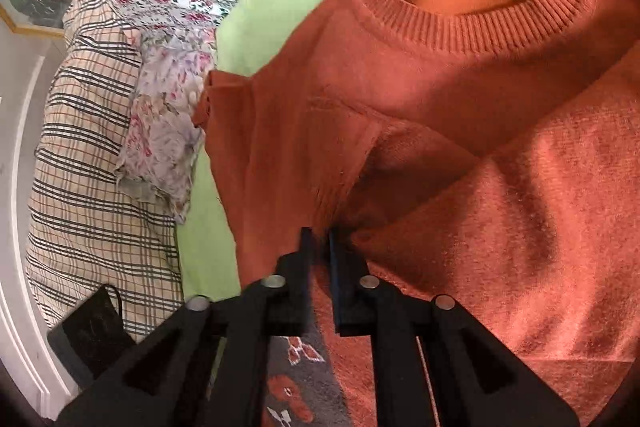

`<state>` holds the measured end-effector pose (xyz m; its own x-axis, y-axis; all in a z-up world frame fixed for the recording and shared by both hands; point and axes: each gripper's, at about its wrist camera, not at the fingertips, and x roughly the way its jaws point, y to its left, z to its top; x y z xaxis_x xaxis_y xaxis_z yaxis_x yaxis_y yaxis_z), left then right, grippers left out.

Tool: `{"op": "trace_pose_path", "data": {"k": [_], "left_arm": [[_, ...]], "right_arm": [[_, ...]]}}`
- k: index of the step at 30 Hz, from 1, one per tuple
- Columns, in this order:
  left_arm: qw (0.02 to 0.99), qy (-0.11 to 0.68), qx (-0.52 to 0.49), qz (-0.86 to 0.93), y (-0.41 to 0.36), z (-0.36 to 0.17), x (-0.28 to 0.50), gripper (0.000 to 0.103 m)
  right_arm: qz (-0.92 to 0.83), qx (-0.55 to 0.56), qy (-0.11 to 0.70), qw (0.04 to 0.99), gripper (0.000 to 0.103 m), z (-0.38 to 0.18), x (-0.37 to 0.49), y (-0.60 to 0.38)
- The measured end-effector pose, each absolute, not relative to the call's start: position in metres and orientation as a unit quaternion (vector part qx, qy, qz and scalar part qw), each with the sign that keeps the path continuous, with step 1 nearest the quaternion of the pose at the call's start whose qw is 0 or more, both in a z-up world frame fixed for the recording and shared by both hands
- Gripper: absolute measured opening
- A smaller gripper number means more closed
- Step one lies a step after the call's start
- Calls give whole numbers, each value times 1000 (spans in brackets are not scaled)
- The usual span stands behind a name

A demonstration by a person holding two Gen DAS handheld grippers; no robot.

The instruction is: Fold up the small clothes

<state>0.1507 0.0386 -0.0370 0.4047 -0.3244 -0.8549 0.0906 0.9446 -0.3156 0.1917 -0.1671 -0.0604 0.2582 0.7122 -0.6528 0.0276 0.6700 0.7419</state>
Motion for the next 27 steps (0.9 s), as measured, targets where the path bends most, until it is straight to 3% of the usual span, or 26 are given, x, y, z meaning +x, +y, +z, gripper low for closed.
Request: {"op": "trace_pose_path", "data": {"k": [2,9,12,13,15,16,22,24,27], "left_arm": [[828,532,-124,-131,34,-39,165,102],[819,541,-138,-136,7,-56,237,102],[810,552,-148,-130,3,-70,267,89],[813,550,-142,-130,2,-72,272,79],[827,534,-111,-136,-4,-67,275,46],[827,531,-109,-150,-5,-65,275,12],[847,481,-144,-176,30,-41,227,9],[833,497,-161,-182,43,-53,215,15],[802,538,-183,-185,52,-75,217,32]], "right_arm": [[242,333,555,723,42,-55,188,-174],[196,319,523,765,46,-23,160,-227],[160,327,515,776,46,-17,143,-262],[153,330,513,777,46,-16,140,-267],[132,341,507,780,47,-14,130,-286],[126,344,506,781,47,-13,128,-291],[95,354,487,793,47,-4,109,-322],[82,358,482,796,47,-3,104,-332],[63,356,481,799,47,-4,99,-343]]}}
